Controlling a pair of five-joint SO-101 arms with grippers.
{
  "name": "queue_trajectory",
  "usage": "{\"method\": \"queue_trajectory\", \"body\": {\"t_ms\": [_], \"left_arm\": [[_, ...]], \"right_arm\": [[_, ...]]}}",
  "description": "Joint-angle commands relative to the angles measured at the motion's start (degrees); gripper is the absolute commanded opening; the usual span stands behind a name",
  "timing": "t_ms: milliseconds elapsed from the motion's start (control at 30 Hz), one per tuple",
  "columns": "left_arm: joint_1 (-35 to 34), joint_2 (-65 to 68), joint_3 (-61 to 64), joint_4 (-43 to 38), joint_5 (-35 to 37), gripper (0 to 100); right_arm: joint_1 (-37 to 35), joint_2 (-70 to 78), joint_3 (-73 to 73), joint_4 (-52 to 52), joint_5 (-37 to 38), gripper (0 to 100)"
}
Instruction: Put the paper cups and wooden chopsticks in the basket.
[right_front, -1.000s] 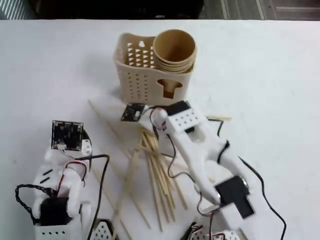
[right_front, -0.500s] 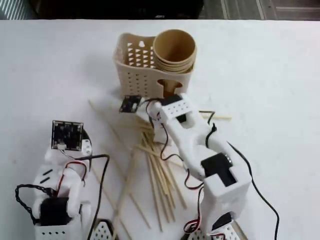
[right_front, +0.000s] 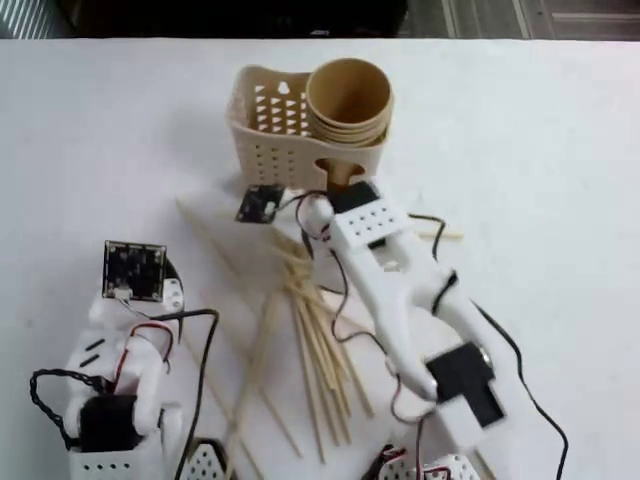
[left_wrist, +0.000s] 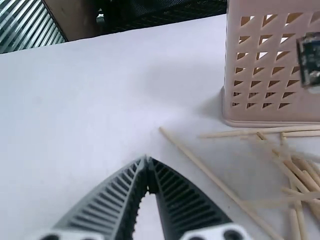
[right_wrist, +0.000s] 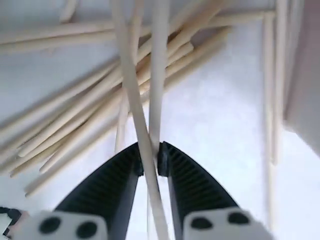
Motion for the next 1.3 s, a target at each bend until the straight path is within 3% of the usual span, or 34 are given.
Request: {"method": "queue_trajectory", "body": {"t_ms": [0, 233, 400, 700, 967, 1267], "left_arm": [[-0.57, -0.48, -0.26, -1.32, -0.35, 2], [-0.57, -0.48, -0.26, -1.32, -0.35, 2], [-0.57, -0.48, -0.26, -1.32, -0.35, 2], [-0.57, -0.48, -0.26, -1.32, -0.35, 2], [-0.57, -0.48, -0.26, -1.32, -0.44, 2], [-0.57, -0.48, -0.26, -1.32, -0.44, 2]], "right_arm": [[-0.40, -9.54, -0.79, 3.30, 0.26, 1.9], [-0.40, -22.73, -1.14, 3.74, 0.00, 1.9], [-0.40, -29.49, -2.90, 0.22, -6.24, 1.9], [-0.04, -35.47, -5.54, -14.99, -27.43, 1.9], [-0.31, -35.03, -5.80, -28.00, -38.86, 1.9], [-0.31, -29.23, -6.42, -44.18, -41.23, 1.9]]}}
